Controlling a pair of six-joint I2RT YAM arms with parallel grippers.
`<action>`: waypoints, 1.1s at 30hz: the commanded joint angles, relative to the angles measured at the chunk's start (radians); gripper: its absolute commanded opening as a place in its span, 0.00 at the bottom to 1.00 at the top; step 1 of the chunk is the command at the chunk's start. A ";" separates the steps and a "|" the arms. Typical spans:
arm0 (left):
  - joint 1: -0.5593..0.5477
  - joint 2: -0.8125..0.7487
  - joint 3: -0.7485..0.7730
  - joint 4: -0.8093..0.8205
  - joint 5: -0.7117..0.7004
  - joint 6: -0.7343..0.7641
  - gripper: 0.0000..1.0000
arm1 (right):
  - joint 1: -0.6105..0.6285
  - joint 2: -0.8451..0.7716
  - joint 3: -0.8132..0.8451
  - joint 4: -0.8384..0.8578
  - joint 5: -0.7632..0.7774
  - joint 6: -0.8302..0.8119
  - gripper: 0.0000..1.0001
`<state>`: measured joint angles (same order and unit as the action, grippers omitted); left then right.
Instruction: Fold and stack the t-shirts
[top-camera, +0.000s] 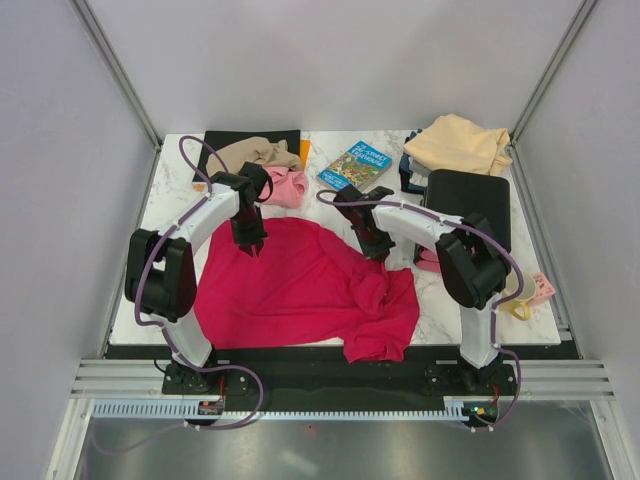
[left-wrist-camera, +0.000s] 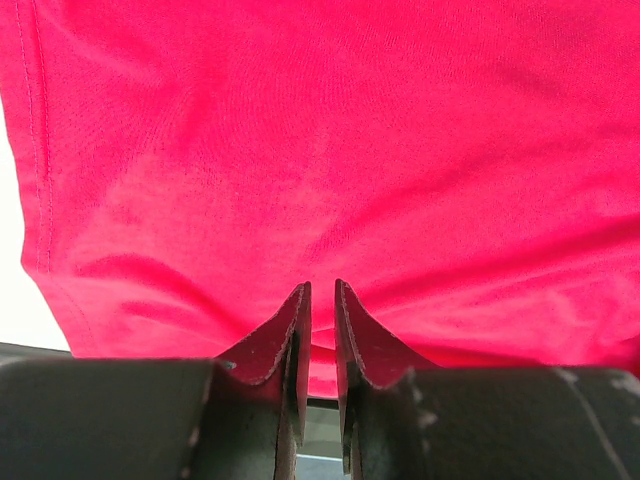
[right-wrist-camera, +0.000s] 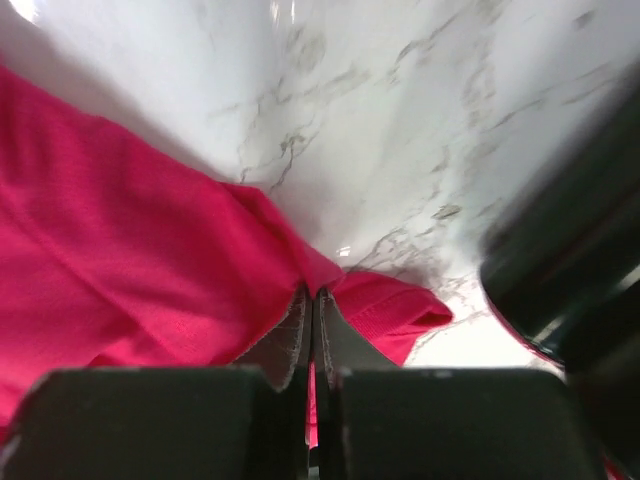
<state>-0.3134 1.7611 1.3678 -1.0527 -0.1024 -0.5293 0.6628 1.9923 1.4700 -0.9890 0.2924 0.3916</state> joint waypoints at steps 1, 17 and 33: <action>0.002 0.008 0.004 0.000 0.004 0.015 0.22 | -0.005 -0.111 0.105 0.010 0.091 -0.013 0.00; 0.004 0.006 0.020 0.003 0.003 0.002 0.22 | -0.005 -0.197 0.412 0.216 0.080 -0.163 0.00; 0.002 0.023 0.034 0.002 -0.002 -0.008 0.22 | 0.124 -0.265 -0.192 0.185 -0.289 -0.080 0.00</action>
<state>-0.3134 1.7630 1.3678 -1.0523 -0.1028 -0.5297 0.7551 1.7107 1.4117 -0.7849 0.0589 0.2600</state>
